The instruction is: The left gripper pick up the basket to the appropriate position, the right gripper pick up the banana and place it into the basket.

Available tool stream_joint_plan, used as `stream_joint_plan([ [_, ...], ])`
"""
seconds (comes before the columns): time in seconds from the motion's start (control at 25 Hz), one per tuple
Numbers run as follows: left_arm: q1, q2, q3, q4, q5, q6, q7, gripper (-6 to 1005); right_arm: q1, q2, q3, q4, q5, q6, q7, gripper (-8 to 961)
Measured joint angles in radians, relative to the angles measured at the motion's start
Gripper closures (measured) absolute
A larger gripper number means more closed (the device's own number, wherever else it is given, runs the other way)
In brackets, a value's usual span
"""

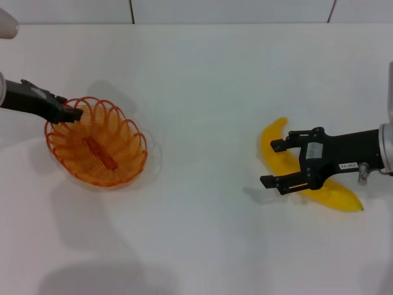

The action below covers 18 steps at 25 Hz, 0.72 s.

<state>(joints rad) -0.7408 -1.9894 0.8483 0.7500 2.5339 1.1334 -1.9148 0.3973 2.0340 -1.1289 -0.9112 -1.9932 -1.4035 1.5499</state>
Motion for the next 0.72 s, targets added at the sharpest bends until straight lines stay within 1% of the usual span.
stream_joint_plan([
  [0.08,0.000,-0.001,0.000,0.000,0.000,-0.003,0.001,349,0.000,0.000,-0.001,0.000,0.000,0.000,0.000,74],
  [0.2,0.000,-0.002,0.000,0.000,0.000,-0.003,0.001,596,0.000,0.000,-0.005,0.000,-0.001,0.000,0.000,74],
  [0.4,0.001,-0.002,0.000,0.000,0.000,-0.003,0.002,771,0.000,0.000,-0.006,0.000,-0.001,0.000,0.000,74],
  [0.72,0.004,-0.001,0.000,0.000,0.002,-0.003,0.002,850,0.000,0.000,-0.007,0.000,-0.001,0.000,0.000,74],
])
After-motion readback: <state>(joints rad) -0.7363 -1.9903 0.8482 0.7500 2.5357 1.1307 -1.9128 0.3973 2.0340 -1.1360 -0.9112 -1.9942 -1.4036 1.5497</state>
